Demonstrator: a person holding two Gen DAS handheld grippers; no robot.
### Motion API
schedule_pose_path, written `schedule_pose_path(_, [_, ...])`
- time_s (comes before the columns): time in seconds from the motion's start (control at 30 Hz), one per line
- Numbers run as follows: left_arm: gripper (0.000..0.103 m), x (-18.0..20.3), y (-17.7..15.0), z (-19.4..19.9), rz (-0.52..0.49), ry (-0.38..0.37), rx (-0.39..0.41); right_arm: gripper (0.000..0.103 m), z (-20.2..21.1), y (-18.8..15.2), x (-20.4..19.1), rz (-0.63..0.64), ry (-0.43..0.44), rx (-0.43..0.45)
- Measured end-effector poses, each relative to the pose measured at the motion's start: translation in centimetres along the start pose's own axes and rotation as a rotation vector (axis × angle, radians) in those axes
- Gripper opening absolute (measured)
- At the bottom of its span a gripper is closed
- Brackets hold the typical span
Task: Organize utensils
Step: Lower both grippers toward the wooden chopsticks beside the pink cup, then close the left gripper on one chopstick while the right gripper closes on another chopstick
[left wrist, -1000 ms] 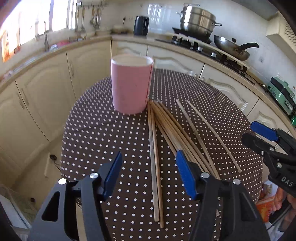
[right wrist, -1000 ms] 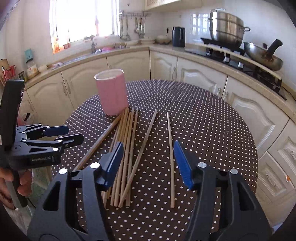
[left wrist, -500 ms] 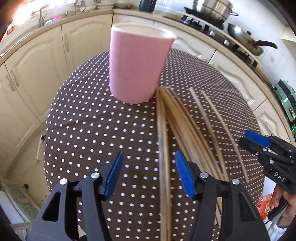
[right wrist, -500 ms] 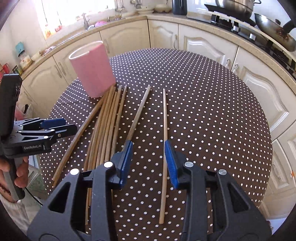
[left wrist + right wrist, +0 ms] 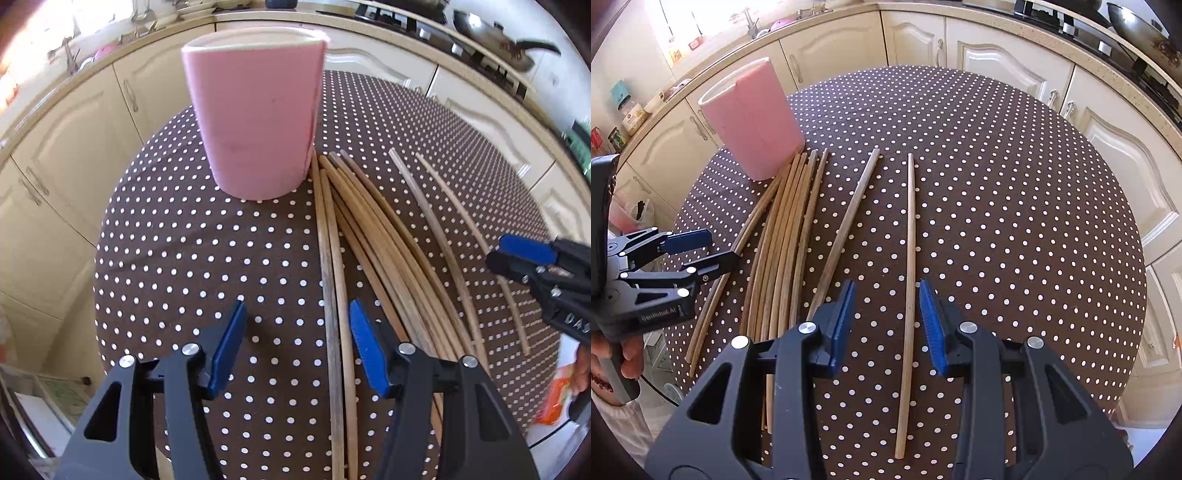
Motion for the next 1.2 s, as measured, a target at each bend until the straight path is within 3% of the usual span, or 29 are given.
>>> schedule_pose_path(0.1, [0.052,0.3,0.1,-0.3,-0.031,0.035,0.0,0.036,-0.8,0.6,0.5,-0.002,0.009,-0.028])
schedule_pose_path(0.17, [0.043,0.4,0.8,-0.5,-0.012,0.033,-0.001,0.036,-1.2,1.1,0.8,-0.001,0.005,-0.042])
schedule_pose_path(0.27, [0.037,0.3,1.4,-0.6,0.005,0.001,-0.007,0.036,-1.7,1.7,1.3,-0.005,0.016,-0.063])
schedule_pose_path(0.37, [0.037,-0.2,1.8,-0.3,0.065,-0.127,-0.009,0.036,-2.4,2.4,1.5,-0.007,0.012,-0.08])
schedule_pose_path(0.4, [0.037,-0.4,2.0,0.0,0.081,-0.137,0.005,0.036,-2.7,2.7,1.6,-0.006,0.008,-0.087])
schedule_pose_path(0.5, [0.037,-0.8,2.6,0.6,0.058,-0.084,0.029,0.036,-3.3,2.9,1.7,0.001,-0.002,-0.103])
schedule_pose_path(0.6, [0.037,-0.2,2.9,-0.3,0.013,-0.055,-0.021,0.036,-3.6,2.9,1.9,0.003,-0.012,-0.112])
schedule_pose_path(0.87, [0.037,0.9,2.9,-1.0,-0.007,-0.061,-0.04,0.036,-4.0,2.4,2.4,0.018,-0.028,-0.123])
schedule_pose_path(0.97, [0.035,1.5,2.9,-1.6,-0.032,-0.026,-0.051,0.036,-4.0,2.3,2.4,0.024,-0.039,-0.129])
schedule_pose_path(1.07, [0.029,1.4,3.3,-1.8,-0.003,-0.059,-0.058,0.036,-4.1,2.6,2.4,0.019,-0.036,-0.138])
schedule_pose_path(1.2, [0.029,0.7,3.9,-0.8,0.015,-0.088,-0.017,0.036,-4.0,2.8,2.6,0.018,-0.028,-0.142])
Point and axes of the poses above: each gripper's, at about its wrist camera, not at the fingertips, and z roughly against the way its jaws point, x to its right, y to its top, the point moved 5 cm from there along -z, roughly the way its jaws point, and after that the axes turned 7 degrees about -y, right-handed, at the moved point
